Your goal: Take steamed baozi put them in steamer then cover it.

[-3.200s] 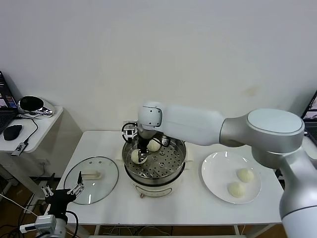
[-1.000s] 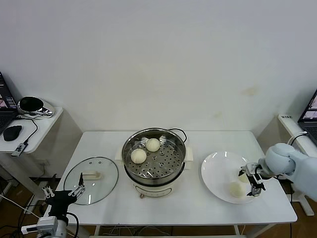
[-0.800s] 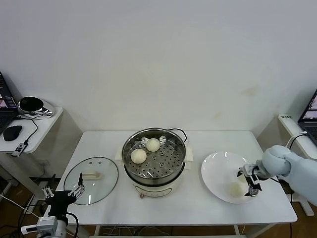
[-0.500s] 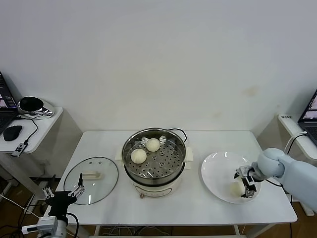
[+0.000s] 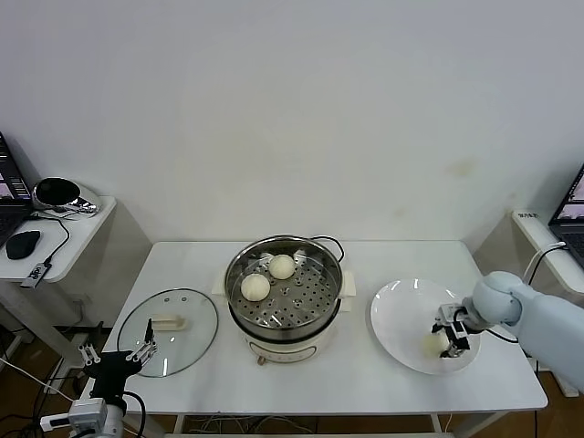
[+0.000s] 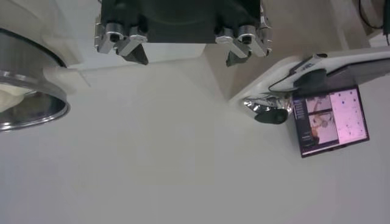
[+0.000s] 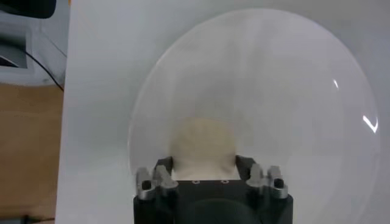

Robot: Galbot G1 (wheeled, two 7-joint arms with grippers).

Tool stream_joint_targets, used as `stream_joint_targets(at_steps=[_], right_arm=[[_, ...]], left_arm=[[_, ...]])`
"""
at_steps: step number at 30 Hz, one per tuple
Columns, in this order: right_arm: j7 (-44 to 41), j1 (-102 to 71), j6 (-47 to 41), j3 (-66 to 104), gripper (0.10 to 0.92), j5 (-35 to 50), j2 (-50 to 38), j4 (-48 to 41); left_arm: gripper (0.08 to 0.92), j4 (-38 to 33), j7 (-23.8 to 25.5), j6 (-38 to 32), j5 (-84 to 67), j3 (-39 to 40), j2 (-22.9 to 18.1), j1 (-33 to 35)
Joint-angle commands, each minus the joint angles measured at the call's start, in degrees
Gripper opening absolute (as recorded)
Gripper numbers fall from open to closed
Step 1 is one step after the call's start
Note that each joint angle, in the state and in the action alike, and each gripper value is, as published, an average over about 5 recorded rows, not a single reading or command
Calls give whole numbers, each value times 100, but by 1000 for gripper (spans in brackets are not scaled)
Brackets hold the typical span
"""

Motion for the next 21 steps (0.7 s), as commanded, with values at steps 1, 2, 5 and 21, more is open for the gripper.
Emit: stream_joint_targets(at_steps=[1, 2, 5, 21], right_arm=[[-201, 672, 3, -135, 561, 330, -80, 57], [-243, 823, 3, -137, 560, 417, -89, 62], [-377, 1371, -2, -95, 560, 704, -80, 44], [-778, 4984, 267, -1996, 563, 2176, 1726, -144]], left_arm=[[823, -7, 2, 1, 0, 0, 2, -1], [823, -7, 1, 1, -1, 1, 2, -4], [823, -7, -4, 1, -8, 7, 5, -19], [823, -11, -16, -5, -72, 14, 77, -63]])
